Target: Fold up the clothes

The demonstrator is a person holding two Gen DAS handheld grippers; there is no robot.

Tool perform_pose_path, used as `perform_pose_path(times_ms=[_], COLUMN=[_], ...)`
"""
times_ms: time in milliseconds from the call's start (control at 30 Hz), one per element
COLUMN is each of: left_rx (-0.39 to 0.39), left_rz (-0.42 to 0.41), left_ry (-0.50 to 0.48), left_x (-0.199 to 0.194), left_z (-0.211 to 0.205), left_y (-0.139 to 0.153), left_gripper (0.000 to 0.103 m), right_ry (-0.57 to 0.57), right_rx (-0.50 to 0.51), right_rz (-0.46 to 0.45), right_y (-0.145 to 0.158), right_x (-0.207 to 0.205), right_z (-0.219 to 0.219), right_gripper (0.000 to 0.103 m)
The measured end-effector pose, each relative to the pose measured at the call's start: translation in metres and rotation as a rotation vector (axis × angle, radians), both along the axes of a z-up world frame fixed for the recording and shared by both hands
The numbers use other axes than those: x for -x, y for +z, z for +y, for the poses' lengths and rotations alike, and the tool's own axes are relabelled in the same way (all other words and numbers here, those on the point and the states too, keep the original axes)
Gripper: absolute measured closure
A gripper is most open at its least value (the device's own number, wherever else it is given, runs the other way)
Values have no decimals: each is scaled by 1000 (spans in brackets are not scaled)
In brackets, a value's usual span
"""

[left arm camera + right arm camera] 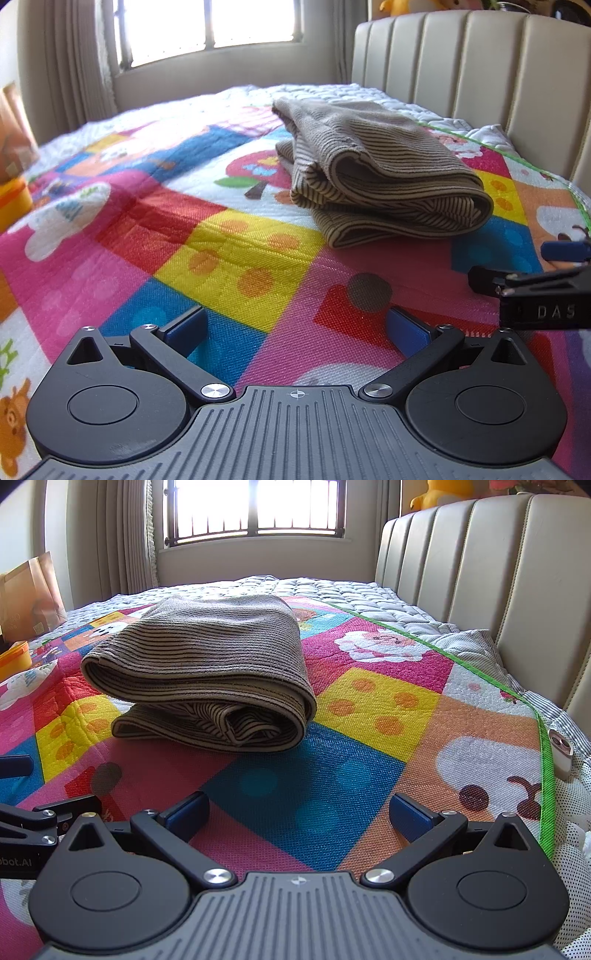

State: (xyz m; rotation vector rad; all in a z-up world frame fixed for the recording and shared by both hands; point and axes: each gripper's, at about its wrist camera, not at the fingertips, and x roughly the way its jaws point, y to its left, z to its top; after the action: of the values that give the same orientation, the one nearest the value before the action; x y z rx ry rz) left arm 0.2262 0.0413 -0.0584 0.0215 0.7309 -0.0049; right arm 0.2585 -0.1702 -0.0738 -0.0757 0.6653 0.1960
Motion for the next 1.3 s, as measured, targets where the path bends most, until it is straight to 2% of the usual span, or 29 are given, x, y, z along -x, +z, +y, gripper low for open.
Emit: perform_pose_path(times_ms=[67, 133, 233, 400, 467, 633, 800, 867, 967, 1100, 1300], left_rx=[29, 22, -3, 99, 116, 35, 55, 15, -6, 42, 25], left_rz=[45, 68, 43, -4, -8, 11, -30, -18, -8, -29, -33], left_ry=[31, 65, 89, 111, 129, 108, 125, 113, 90, 84, 88], left_x=[-2, -1, 3, 7, 5, 2, 7, 6, 10, 18, 17], left_z=[1, -4, -10, 4, 4, -7, -5, -10, -13, -7, -10], left_y=[4, 6, 3, 4, 5, 3, 0, 0, 1, 2, 1], left_gripper=[0, 0, 0, 0, 0, 0, 0, 0, 0, 0, 0], right_ry=[0, 0, -1, 0, 0, 0, 0, 0, 0, 1, 1], right_rx=[0, 0, 0, -3, -4, -3, -3, -3, 1, -1, -1], right_rz=[0, 0, 0, 0, 0, 0, 0, 0, 0, 0, 0], right_y=[0, 0, 0, 0, 0, 0, -1, -1, -1, -1, -1], right_x=[0, 0, 0, 1, 0, 0, 0, 0, 0, 0, -1], right_z=[0, 0, 0, 0, 0, 0, 0, 0, 0, 0, -1], right_gripper=[0, 0, 0, 0, 0, 0, 0, 0, 0, 0, 0])
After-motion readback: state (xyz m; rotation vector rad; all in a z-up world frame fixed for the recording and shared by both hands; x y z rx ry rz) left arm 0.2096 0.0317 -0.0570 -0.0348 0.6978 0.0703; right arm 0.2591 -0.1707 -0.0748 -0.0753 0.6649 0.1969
